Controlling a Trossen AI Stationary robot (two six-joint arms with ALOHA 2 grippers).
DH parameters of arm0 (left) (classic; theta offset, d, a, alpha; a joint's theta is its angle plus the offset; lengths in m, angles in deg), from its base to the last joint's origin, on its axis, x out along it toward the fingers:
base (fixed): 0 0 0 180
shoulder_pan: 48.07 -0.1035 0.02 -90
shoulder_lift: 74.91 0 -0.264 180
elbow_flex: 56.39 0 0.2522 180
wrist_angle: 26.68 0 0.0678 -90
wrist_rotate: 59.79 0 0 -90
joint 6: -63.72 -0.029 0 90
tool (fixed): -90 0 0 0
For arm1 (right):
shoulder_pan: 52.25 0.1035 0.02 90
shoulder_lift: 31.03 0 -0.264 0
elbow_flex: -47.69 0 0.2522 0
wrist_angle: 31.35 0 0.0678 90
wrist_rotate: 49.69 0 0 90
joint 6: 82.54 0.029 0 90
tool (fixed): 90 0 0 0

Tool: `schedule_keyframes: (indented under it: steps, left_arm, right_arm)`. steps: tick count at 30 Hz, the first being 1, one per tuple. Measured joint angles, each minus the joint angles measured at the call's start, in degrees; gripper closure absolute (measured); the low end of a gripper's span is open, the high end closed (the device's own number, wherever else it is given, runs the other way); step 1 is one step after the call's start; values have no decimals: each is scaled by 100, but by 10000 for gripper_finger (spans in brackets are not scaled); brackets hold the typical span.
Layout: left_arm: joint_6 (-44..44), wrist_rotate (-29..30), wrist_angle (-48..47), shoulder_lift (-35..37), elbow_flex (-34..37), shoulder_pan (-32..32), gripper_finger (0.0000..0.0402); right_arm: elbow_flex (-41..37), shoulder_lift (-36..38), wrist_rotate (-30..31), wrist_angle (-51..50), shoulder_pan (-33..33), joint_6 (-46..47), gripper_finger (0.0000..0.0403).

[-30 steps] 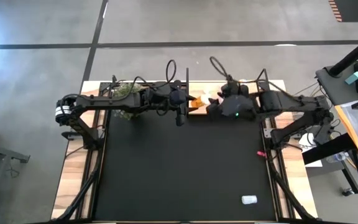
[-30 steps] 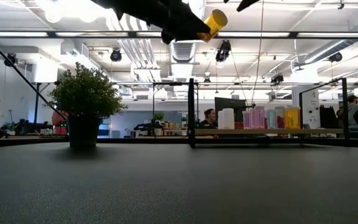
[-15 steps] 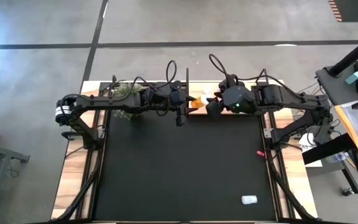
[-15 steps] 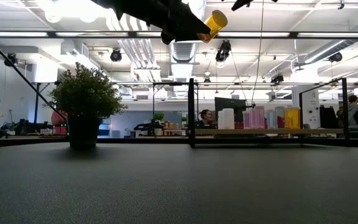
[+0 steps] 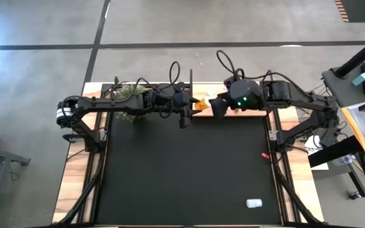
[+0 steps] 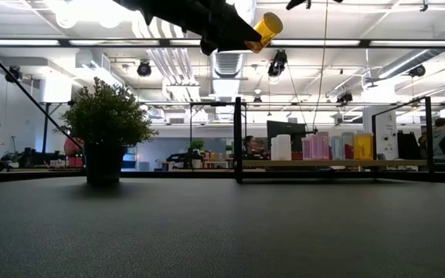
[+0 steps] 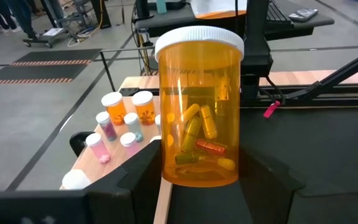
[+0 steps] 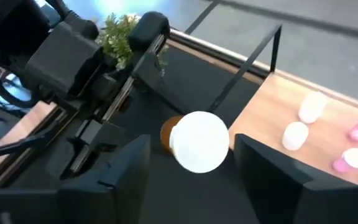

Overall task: Pick and place medicine bottles onto shelf by color
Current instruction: Put the orange pill bottle on the shelf aligned with the other orange pill bottles

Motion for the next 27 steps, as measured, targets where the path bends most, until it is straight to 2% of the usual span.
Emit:
schedule_keyframes:
  steps: [5, 10, 13, 27]
  left_arm:
    - [0, 0, 42, 0, 0, -2, 230]
    - [0, -2, 52, -2, 0, -2, 230]
    - [0, -2, 50, -2, 0, -2, 230]
    - [0, -4, 50, -2, -2, -7, 230]
  right_arm:
    - [0, -103, -316, 21, -269, 72, 127]
    - [0, -252, -763, 20, -474, 40, 100]
    - [0, -397, -924, 21, -502, -100, 95]
    - [-4, -633, -932, 73, -498, -322, 101]
